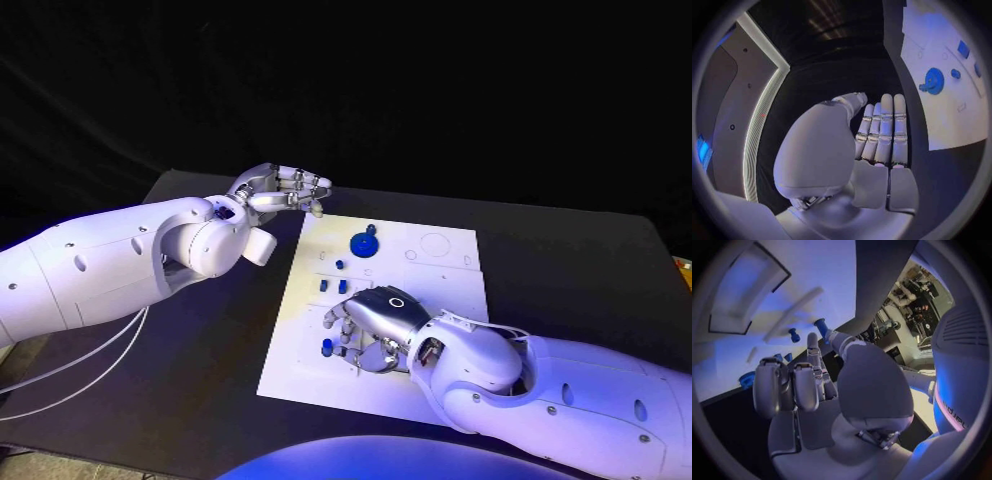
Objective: Assemble the parts on the task board
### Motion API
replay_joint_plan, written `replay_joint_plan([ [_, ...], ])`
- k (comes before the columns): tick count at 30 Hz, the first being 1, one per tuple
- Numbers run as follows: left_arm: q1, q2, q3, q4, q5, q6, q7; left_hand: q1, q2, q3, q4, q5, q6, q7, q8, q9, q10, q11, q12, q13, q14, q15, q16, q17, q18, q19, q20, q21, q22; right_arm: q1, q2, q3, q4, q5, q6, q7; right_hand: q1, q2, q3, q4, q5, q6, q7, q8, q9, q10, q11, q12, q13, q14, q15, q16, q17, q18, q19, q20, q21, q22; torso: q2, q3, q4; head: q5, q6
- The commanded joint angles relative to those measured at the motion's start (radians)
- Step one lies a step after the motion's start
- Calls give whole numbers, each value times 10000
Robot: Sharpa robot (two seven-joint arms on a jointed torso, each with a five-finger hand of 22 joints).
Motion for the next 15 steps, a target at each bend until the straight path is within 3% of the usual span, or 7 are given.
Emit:
replay_joint_plan([
  [1, 5, -3, 6, 20, 57, 145, 52, 1, 82, 4, -44, 62, -16, 20, 39, 13, -73, -16, 13, -8, -9, 3, -51, -12, 9, -57, 13, 45, 8, 81, -293, 25, 246, 561, -878, 468, 89, 1, -47, -23, 39, 114, -2, 81, 28, 44, 20, 28, 31, 331, -54, 41, -3, -158, 286, -66, 26, 2017, -8, -4, -11, -41, 28],
  [7, 4, -15, 3, 4, 57, 141, 51, 1, 82, 4, -44, 62, -16, 20, 39, 13, -73, -16, 13, -8, -9, 3, -51, -12, 9, -57, 13, 45, 8, 314, -1013, 61, 671, 1613, -1529, 1149, 217, 87, -15, -52, 97, 341, 15, 185, 62, 176, 49, 92, 131, 322, -27, 29, -40, -155, 278, -52, 0, 2010, -19, -6, -29, -153, 117],
  [10, 0, -7, -2, -6, 60, 142, 61, 1, 82, 4, -44, 62, -16, 20, 39, 13, -73, -16, 13, -8, -9, 3, -51, -12, 9, -57, 13, 45, 8, 474, -1517, 97, 853, 2687, -1791, 1488, 390, 231, 70, -138, 151, 811, 93, 392, 129, 461, 52, 269, 345, 341, -23, 72, 36, -174, 314, -46, 104, 2037, -42, -3, -52, -247, 152],
  [12, -3, -2, -12, -10, 69, 145, 73, 1, 82, 4, -44, 62, -16, 20, 39, 13, -73, -16, 13, -8, -9, 3, -51, -12, 9, -57, 13, 45, 8, 646, -1969, 121, 921, 3586, -1392, 1232, 353, 257, 33, -118, 163, 965, 29, 468, 155, 628, -5, 403, 479, 352, -57, 97, 81, -179, 330, -59, 149, 2049, -75, -1, -74, -383, 152],
  [13, -4, -3, -20, -7, 81, 143, 83, -3, 87, 8, -55, 60, -15, 22, 44, 14, -76, -16, 17, -11, -8, 4, -57, -12, 8, -64, 14, 53, 19, 749, -2191, 130, 912, 3954, -1123, 1019, 64, 278, -153, 47, 338, 1274, -100, 674, 289, 947, -105, 694, 727, 451, -119, 304, 532, -230, 422, -94, 431, 2122, -90, 1, -97, -435, 144],
  [15, -5, -7, -34, -1, 99, 134, 98, -3, 87, 8, -55, 60, -15, 22, 44, 14, -76, -16, 17, -11, -8, 4, -57, -12, 8, -64, 14, 53, 19, 867, -2452, 137, 883, 4310, -845, 789, -384, 157, -547, 296, 499, 1346, -198, 828, 476, 1073, -200, 1090, 1163, 406, -210, 225, 310, -217, 405, -167, 377, 2105, -103, 1, -125, -498, 152],
])
